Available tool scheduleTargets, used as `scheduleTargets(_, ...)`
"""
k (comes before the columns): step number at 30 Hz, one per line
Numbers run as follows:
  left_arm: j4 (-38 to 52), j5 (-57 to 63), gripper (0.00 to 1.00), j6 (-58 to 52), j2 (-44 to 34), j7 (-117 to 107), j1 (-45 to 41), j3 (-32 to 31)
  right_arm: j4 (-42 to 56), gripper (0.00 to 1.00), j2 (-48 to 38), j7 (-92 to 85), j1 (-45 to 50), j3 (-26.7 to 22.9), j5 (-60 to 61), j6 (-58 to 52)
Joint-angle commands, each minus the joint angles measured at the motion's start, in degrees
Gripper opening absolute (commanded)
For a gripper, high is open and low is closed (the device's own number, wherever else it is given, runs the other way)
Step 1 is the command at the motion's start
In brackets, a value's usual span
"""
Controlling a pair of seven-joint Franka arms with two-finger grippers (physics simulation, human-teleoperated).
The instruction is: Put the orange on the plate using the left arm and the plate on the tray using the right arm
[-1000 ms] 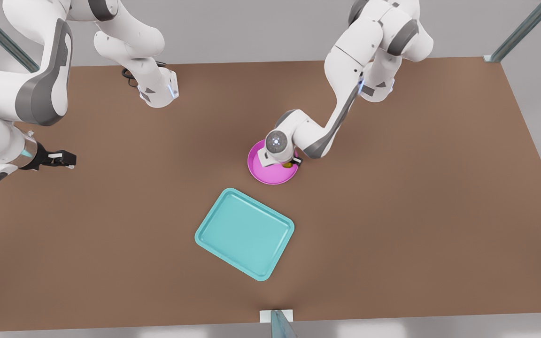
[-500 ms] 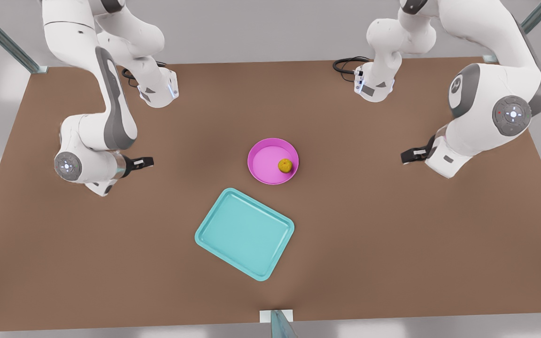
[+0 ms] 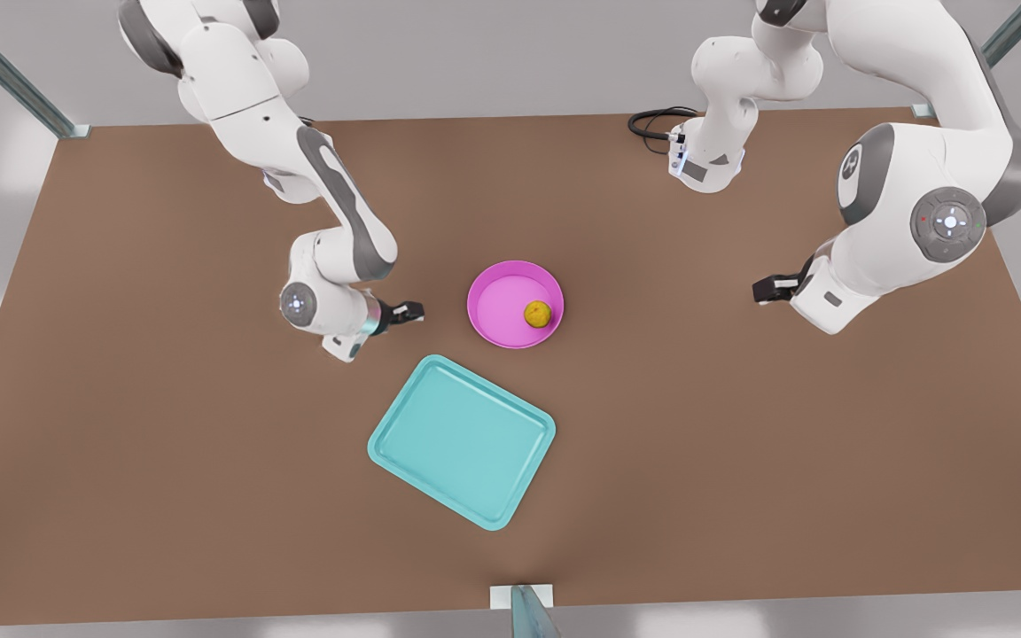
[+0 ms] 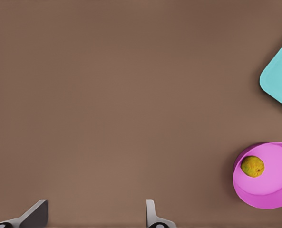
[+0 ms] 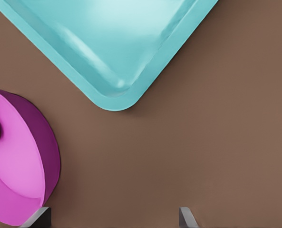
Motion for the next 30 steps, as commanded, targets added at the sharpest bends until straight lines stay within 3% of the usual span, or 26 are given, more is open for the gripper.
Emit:
scheduleTargets(1, 0.0, 0.1, 1.0, -0.2, -0.1, 1.8, 0.0, 0.0, -0.1, 1.0, 0.9, -0.5, 1.5, 0.5, 0.8, 5.2)
scheduleTargets(8, 0.0, 0.1, 1.0, -0.8, 0.0, 1.8, 0.0, -0.1, 2.2, 1.0, 4.8, -0.5, 5.3, 5.6, 7.3, 5.2)
scheduleTargets(29, -0.1, 0.0, 1.0, -1.1, 0.0, 1.7, -0.1, -0.4, 7.2, 1.0, 13.3, -0.5, 9.6, 5.8, 11.3, 8.2)
scheduleTargets(30, -0.1, 0.0, 1.0, -1.1, 0.0, 1.7, -0.1, -0.4, 7.3, 0.89, 13.3, -0.5, 9.6, 5.8, 11.3, 8.2)
